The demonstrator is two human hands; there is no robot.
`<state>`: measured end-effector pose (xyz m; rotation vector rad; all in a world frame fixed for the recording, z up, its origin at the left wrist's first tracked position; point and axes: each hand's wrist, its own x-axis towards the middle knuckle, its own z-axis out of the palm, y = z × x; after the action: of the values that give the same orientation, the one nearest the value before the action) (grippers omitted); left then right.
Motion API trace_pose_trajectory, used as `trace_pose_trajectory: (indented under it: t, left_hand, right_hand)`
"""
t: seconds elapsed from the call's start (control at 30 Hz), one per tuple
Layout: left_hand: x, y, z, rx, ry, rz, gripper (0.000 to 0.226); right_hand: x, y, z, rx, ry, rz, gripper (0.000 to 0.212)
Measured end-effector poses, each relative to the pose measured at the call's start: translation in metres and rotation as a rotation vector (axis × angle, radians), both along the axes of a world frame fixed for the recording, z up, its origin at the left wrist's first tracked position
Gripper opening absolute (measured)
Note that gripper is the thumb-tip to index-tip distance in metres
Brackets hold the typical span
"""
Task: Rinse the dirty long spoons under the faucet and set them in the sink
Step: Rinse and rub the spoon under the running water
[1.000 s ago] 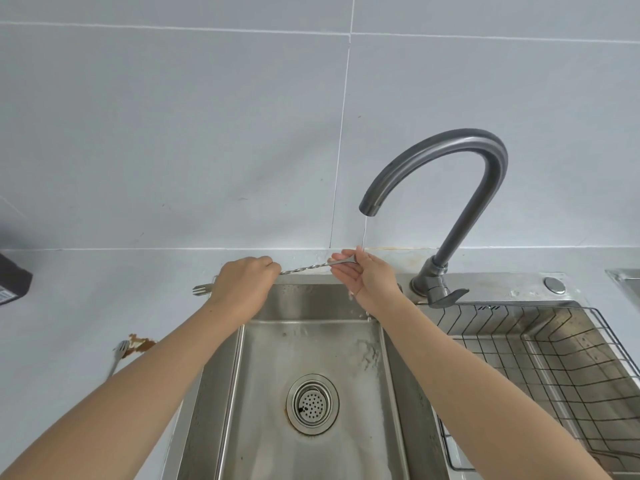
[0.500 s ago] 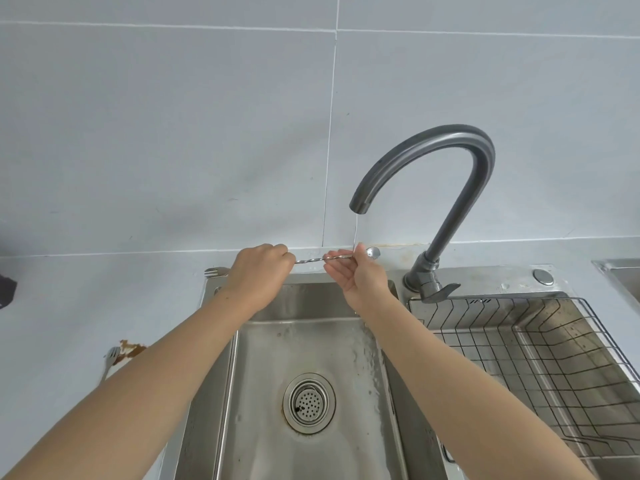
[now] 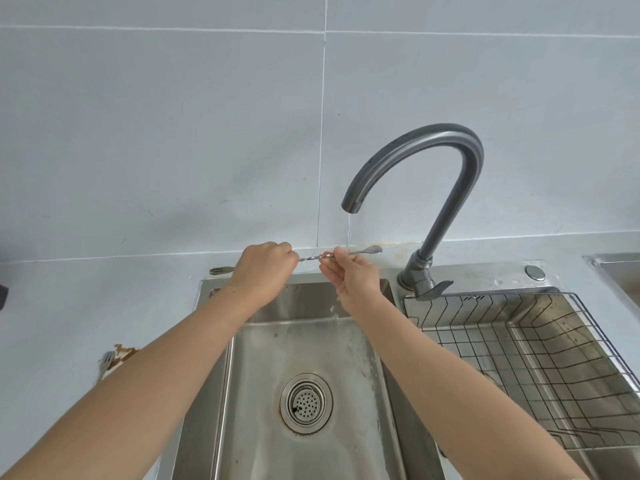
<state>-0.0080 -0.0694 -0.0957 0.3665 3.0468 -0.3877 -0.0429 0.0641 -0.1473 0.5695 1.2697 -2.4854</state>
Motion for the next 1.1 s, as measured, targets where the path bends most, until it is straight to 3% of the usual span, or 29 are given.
trace_pose_trajectory:
  t: [0.07,0.17,0.33,0.67,0.87,1.1]
  left_hand:
    - [0.0,0.001,0.0,-0.001,0.002,-0.001,0.029]
    - [-0.001,0.001,0.0,-0.007,0.016,-0.014,0.031]
    - [-0.002,0.004,0.001,-0.001,0.013,-0.03,0.028]
    - [-0.004,0.02,0.001,0.038,0.053,-0.082,0.028]
    - [-0.005,0.024,-0.001,0.04,0.044,-0.071,0.028]
    - [0.0,0.02,-0.002,-0.007,0.013,-0.063,0.026]
  right_hand:
    - [0.001,-0.002,0.001,0.0,0.004,0.025,0.023]
    - [0.003,-0.003,0.004,-0.054,0.031,0.062,0.016]
    - [0.007,-0.002,0.007,-0.031,0.025,0.087,0.02]
    - [0.005,0.008,0.014,-0.066,-0.05,-0.024,0.028]
    - [0.006,0.009,0.014,-0.041,-0.003,0.022,0.015]
    - [0.008,0.011,0.014,0.111,-0.009,0.007,0.027]
